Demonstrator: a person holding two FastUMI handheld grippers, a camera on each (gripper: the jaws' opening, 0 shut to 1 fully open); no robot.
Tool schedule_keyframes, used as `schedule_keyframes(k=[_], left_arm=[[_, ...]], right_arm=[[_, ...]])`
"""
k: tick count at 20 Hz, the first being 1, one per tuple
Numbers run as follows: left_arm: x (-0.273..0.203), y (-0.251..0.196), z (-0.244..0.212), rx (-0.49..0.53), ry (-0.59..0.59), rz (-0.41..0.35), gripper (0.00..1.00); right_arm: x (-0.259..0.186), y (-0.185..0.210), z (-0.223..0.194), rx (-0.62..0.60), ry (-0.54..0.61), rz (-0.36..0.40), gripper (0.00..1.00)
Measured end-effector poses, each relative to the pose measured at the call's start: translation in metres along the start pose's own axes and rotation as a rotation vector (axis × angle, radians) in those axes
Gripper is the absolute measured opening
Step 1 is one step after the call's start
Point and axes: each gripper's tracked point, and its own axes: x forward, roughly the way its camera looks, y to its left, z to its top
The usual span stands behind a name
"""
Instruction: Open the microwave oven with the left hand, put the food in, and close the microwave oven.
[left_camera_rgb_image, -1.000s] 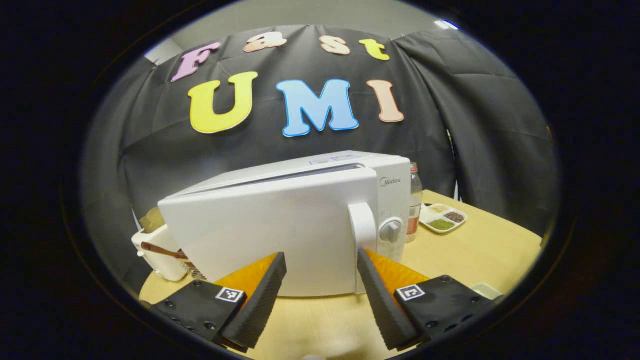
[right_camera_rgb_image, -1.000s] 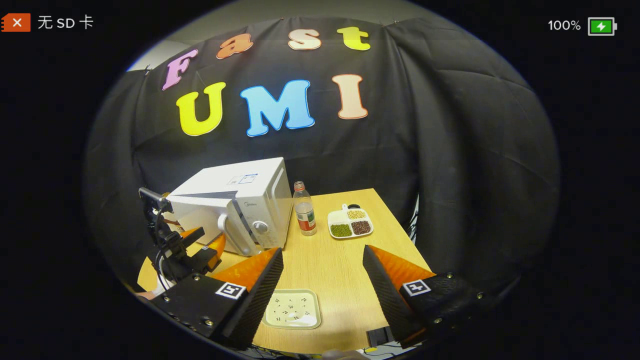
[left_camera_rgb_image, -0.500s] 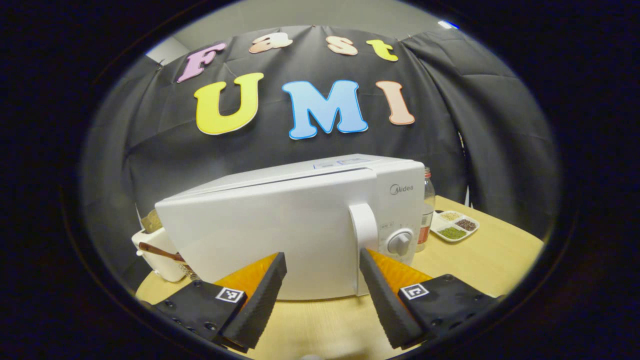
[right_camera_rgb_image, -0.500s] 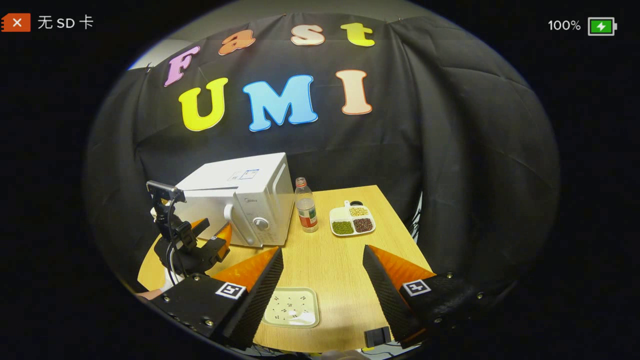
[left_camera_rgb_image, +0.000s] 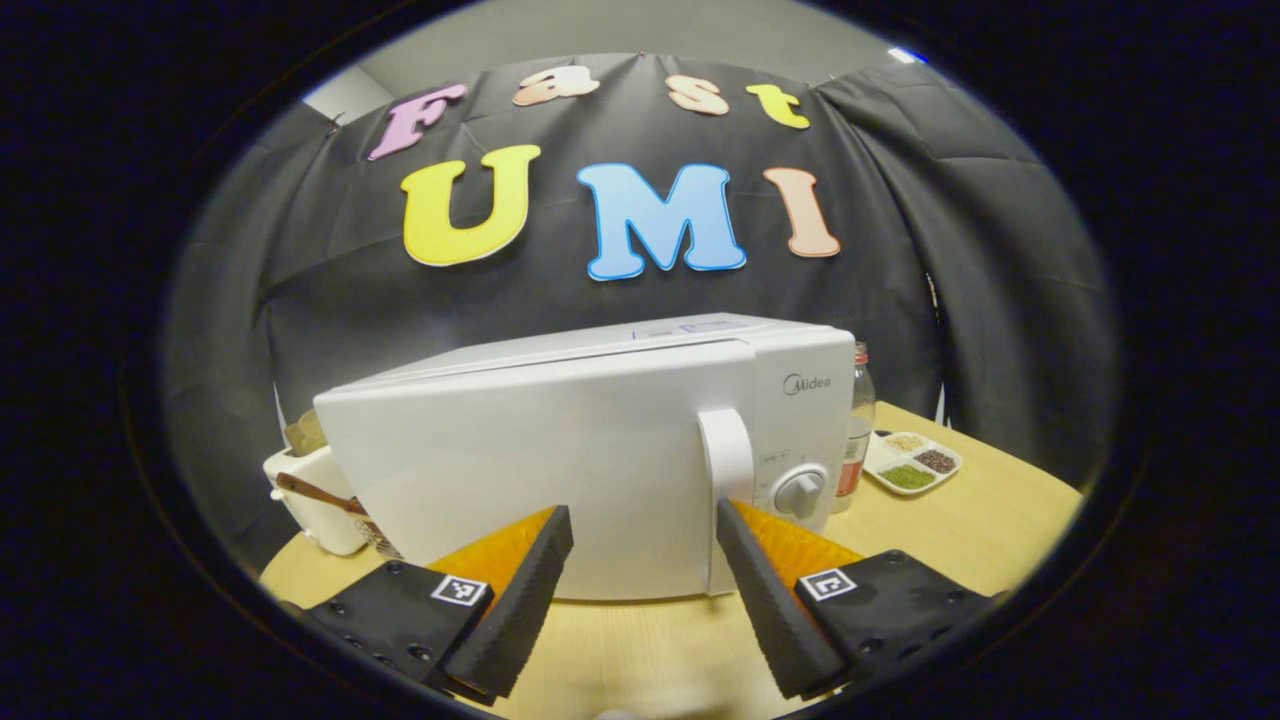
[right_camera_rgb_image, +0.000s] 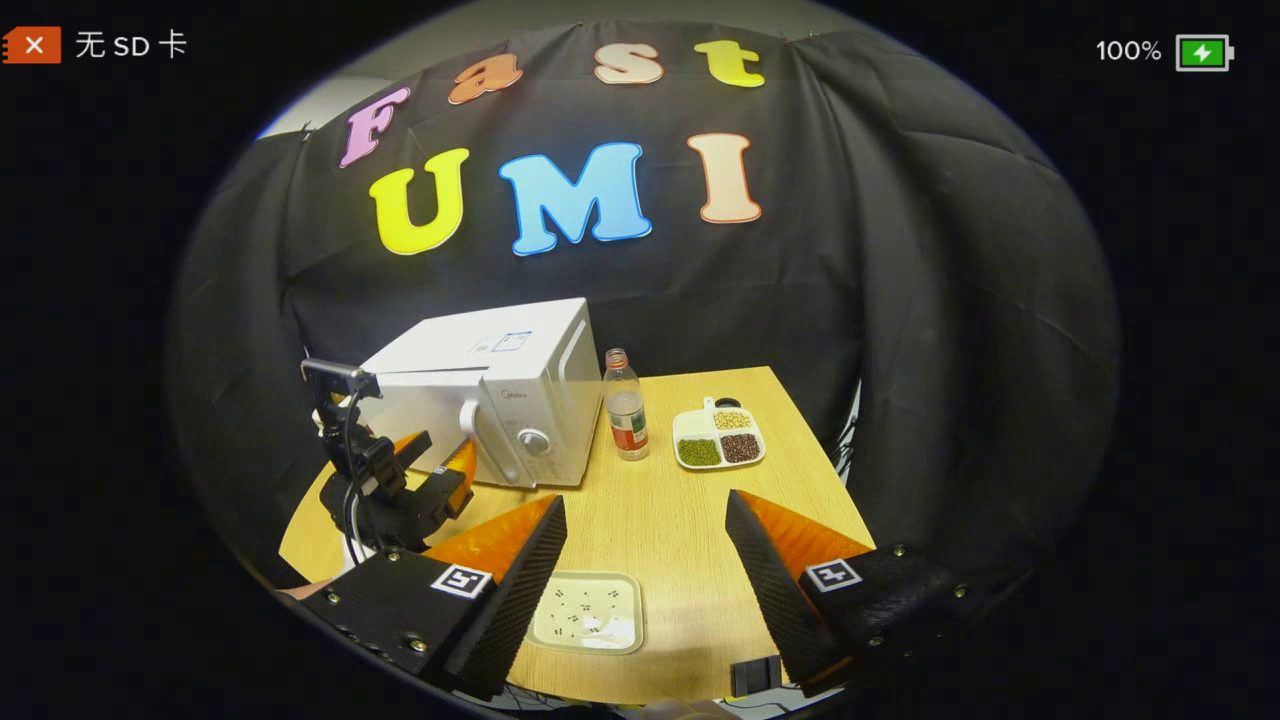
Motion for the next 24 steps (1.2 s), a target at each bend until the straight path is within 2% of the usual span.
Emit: schedule_keyframes(k=[1,2,4,5,9,12,13,14,15,16,17,18,21,22,24], left_arm=[[0.002,0.0,0.002,-0.003,-0.001,0.009,0.97],[0.005,0.004,0.003,-0.011,0.002,0.048,0.94],[0.008,-0.006,0.001,-0.046,0.014,0.017,1.0],[0.008,-0.004,0.001,-0.033,0.017,0.024,0.98],[0.003,-0.003,0.008,-0.027,0.0,0.018,1.0],[-0.009,-0.003,0.017,-0.027,-0.009,0.011,0.95],[-0.017,-0.002,0.021,-0.035,-0.011,0.009,0.94],[-0.028,-0.002,0.028,-0.051,-0.012,0.005,1.0],[-0.041,-0.001,0.034,-0.086,-0.016,0.004,0.97],[-0.056,-0.005,0.041,-0.117,-0.012,-0.015,1.0],[-0.071,-0.001,0.05,-0.134,-0.017,-0.014,0.94],[-0.088,0.005,0.06,-0.141,-0.019,-0.005,1.0],[-0.137,0.035,0.091,-0.151,-0.019,0.046,0.99],[-0.153,0.047,0.102,-0.161,-0.024,0.059,0.95],[-0.18,0.067,0.124,-0.188,-0.033,0.06,0.97]], right_arm=[[-0.002,0.001,0.001,0.0,-0.005,0.003,0.98],[-0.002,0.002,0.001,-0.002,-0.004,0.008,0.98],[-0.006,0.005,0.001,-0.008,0.001,0.013,0.98],[-0.009,0.006,0.003,-0.009,-0.006,0.02,0.98],[-0.014,0.002,0.005,-0.016,-0.023,0.013,0.98],[-0.021,0.002,0.011,-0.008,-0.047,0.01,0.98],[-0.023,0.003,0.015,-0.012,-0.058,0.011,0.98],[-0.026,0.005,0.018,-0.016,-0.071,0.012,0.98],[-0.029,0.007,0.023,-0.016,-0.085,0.018,0.98],[-0.03,0.01,0.029,-0.015,-0.101,0.026,0.98],[-0.033,0.013,0.036,-0.019,-0.119,0.03,0.98],[-0.036,0.015,0.043,-0.025,-0.139,0.031,0.98],[-0.045,0.025,0.068,-0.046,-0.189,0.041,0.98],[-0.05,0.028,0.079,-0.061,-0.219,0.037,0.98],[-0.062,0.032,0.103,-0.088,-0.296,0.029,0.98]])
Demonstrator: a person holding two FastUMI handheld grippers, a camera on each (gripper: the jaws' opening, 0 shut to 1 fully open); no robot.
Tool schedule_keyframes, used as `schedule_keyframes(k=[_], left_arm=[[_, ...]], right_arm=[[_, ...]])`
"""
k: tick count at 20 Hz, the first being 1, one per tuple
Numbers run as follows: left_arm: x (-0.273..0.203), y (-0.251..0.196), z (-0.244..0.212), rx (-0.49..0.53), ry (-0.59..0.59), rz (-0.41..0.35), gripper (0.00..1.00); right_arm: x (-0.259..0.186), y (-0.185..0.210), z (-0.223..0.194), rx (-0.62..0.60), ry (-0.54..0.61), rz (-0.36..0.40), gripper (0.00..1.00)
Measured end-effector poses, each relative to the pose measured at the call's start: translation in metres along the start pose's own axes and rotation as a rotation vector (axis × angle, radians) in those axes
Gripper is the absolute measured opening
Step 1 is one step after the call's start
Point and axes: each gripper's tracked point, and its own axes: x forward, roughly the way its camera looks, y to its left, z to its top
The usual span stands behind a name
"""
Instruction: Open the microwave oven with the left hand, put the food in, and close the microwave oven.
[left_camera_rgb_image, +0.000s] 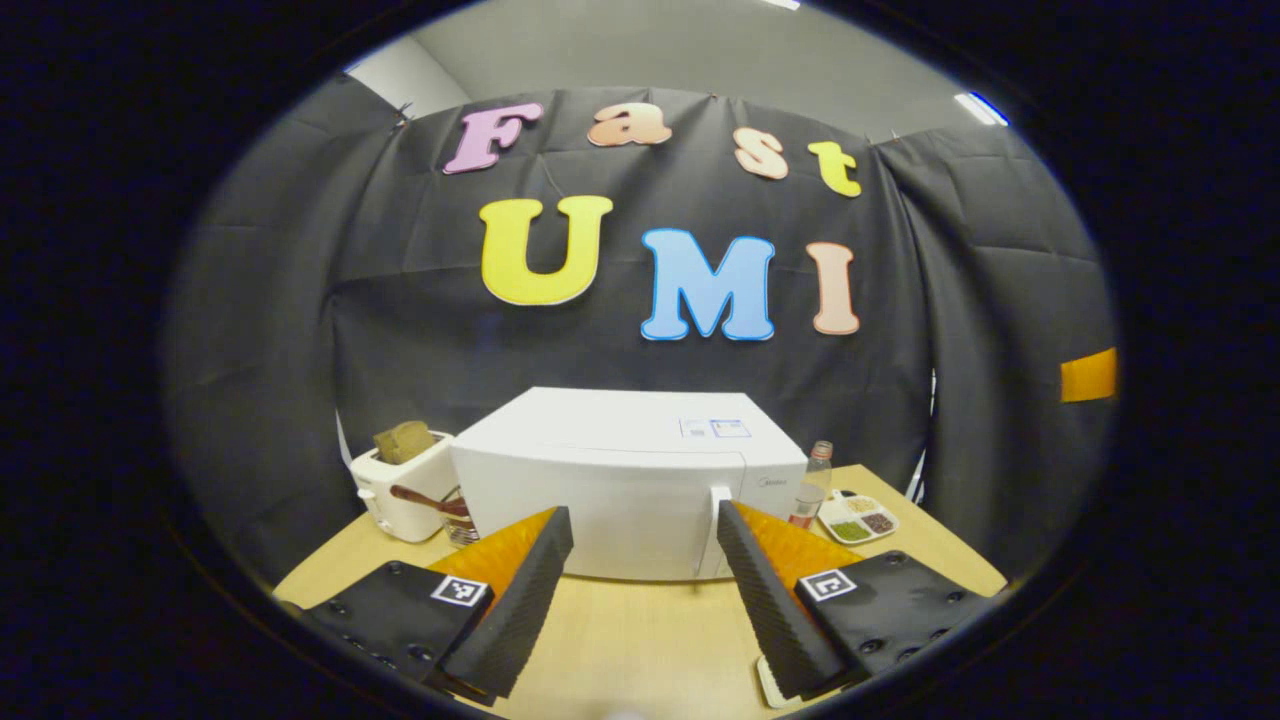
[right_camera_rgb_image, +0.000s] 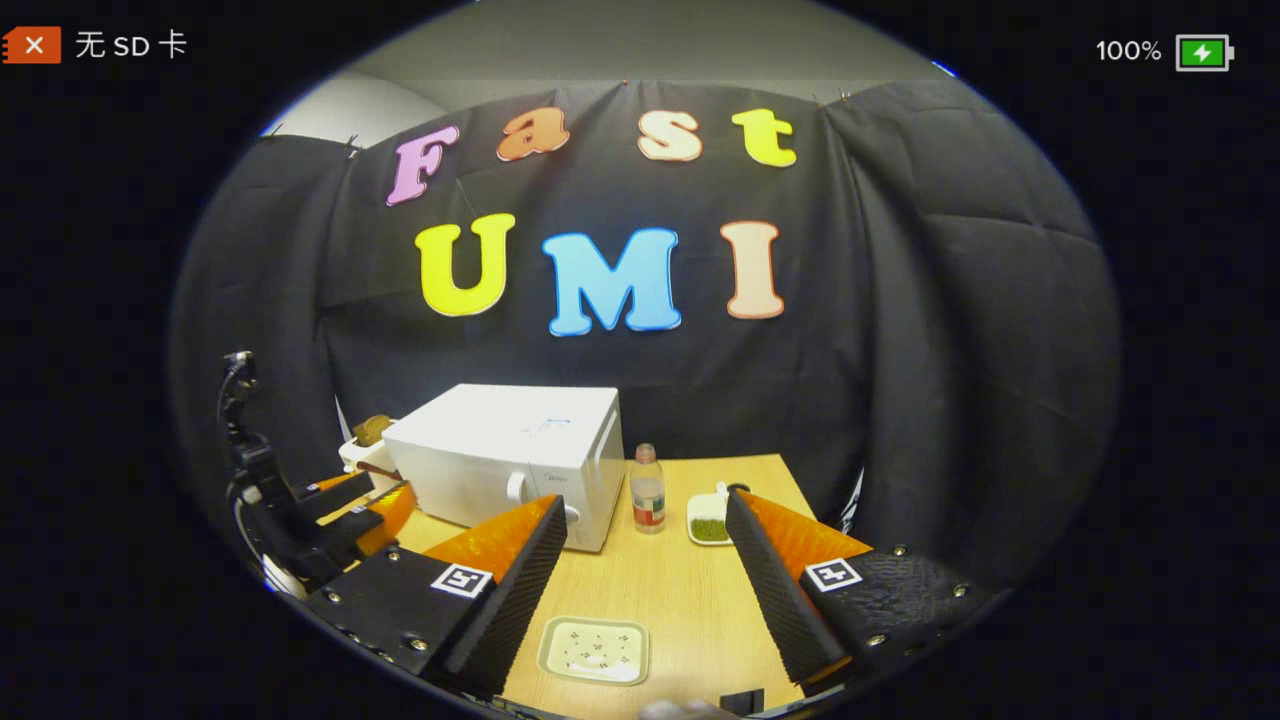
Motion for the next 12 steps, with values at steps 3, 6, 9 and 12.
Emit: schedule_keyframes(k=[3,6,9,12], left_arm=[[-0.033,0.023,0.036,-0.047,-0.029,-0.009,0.99],[-0.058,0.051,0.067,-0.007,-0.071,0.03,0.99],[-0.078,0.055,0.085,0.03,-0.112,0.023,0.99],[-0.092,0.051,0.097,0.031,-0.13,-0.008,1.0]], right_arm=[[-0.005,0.005,0.031,-0.034,-0.078,-0.014,0.98],[-0.013,0.014,0.052,-0.021,-0.129,-0.012,0.98],[-0.021,0.021,0.055,-0.021,-0.148,-0.017,0.98],[-0.029,0.029,0.056,-0.003,-0.154,-0.018,0.93]])
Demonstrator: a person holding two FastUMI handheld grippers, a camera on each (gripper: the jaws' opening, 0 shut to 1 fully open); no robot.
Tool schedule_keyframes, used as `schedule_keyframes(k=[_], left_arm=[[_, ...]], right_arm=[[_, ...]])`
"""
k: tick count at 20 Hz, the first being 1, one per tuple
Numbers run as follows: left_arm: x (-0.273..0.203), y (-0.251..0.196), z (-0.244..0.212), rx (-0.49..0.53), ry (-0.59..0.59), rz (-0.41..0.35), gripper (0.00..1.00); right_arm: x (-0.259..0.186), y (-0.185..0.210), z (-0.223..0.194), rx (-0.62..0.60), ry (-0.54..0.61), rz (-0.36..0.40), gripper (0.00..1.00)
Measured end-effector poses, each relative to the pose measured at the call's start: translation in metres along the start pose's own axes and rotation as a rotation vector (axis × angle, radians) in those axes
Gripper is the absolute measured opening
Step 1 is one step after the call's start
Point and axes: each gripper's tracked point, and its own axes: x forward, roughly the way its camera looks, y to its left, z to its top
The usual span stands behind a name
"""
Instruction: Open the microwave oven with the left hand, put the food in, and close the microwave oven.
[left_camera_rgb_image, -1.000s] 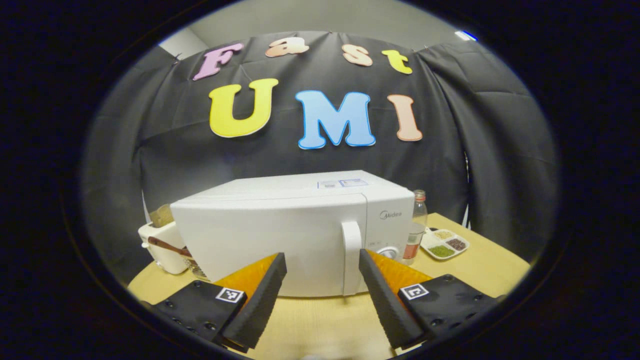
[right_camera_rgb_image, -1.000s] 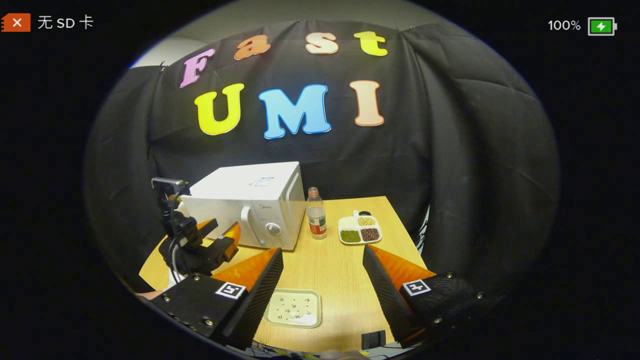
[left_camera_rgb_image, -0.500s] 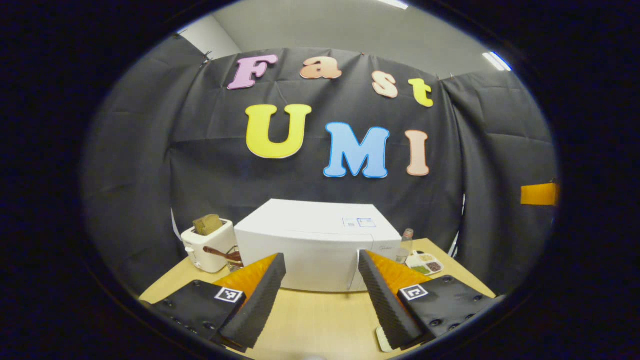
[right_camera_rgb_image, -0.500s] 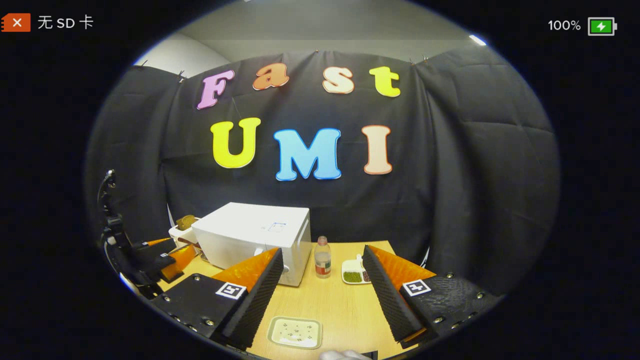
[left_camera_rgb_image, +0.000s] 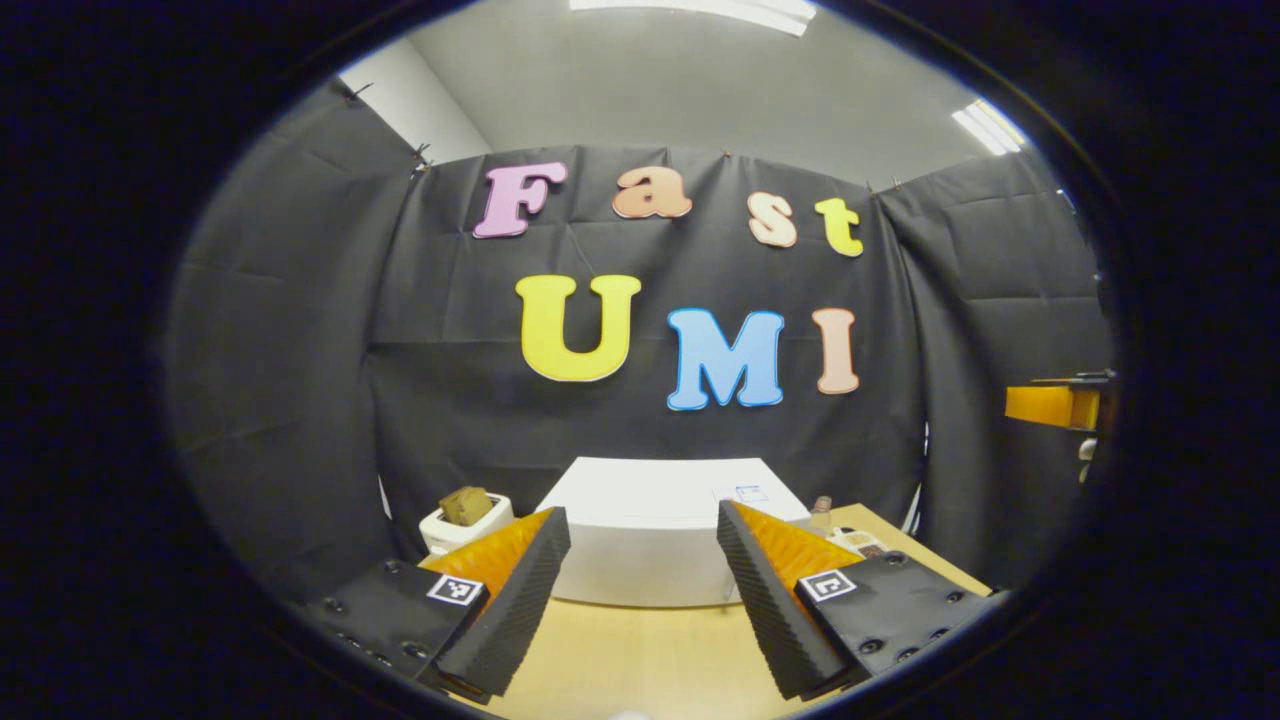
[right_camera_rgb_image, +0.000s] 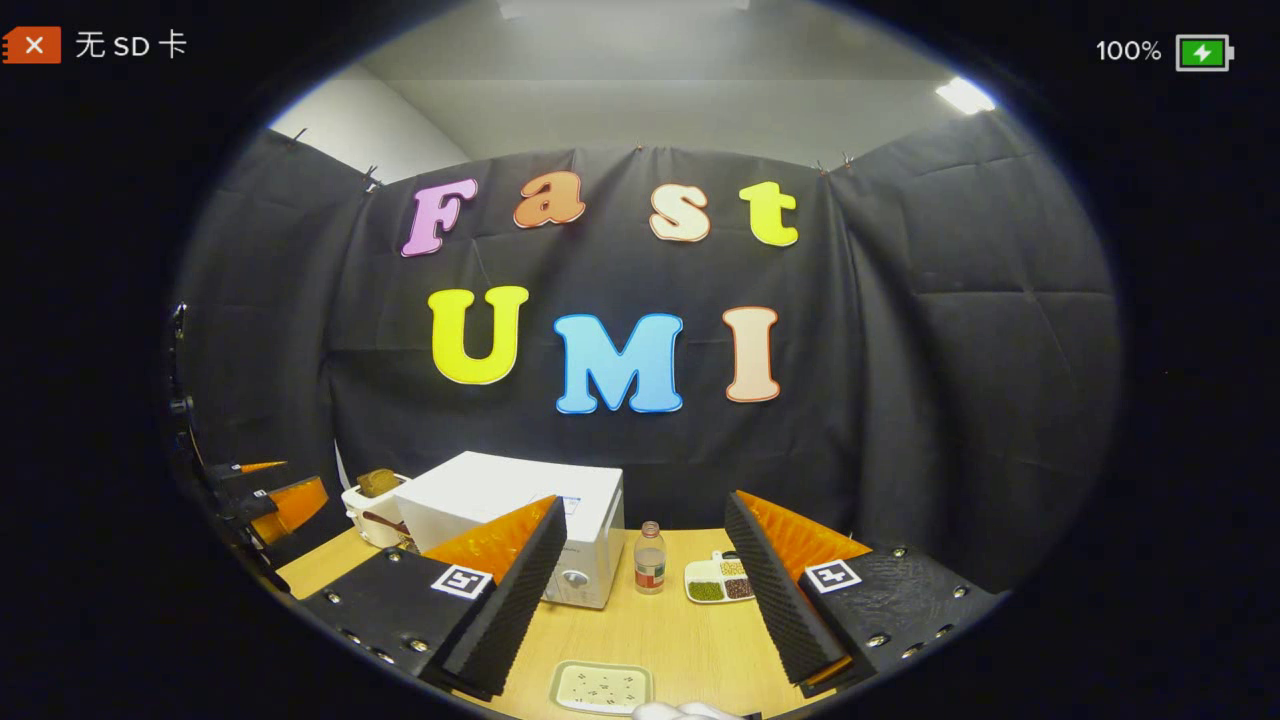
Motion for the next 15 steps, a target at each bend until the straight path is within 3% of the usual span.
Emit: schedule_keyframes(k=[1,4,6,10,15], left_arm=[[-0.002,-0.004,0.003,-0.003,-0.004,-0.018,1.0],[-0.006,-0.006,0.012,0.003,-0.014,-0.047,1.0],[-0.008,-0.004,0.016,0.008,-0.017,-0.049,0.99],[-0.014,-0.008,0.022,-0.008,-0.03,-0.053,0.99],[-0.016,0.006,0.026,0.02,-0.034,0.0,0.99]], right_arm=[[-0.002,0.002,0.0,0.006,-0.001,0.001,0.98],[-0.004,0.002,0.0,0.007,0.011,-0.011,0.93],[-0.008,0.004,0.004,0.017,0.0,-0.015,0.98],[-0.012,0.002,0.005,0.004,-0.008,-0.031,0.98],[-0.015,-0.003,0.003,0.02,0.006,-0.044,0.98]])
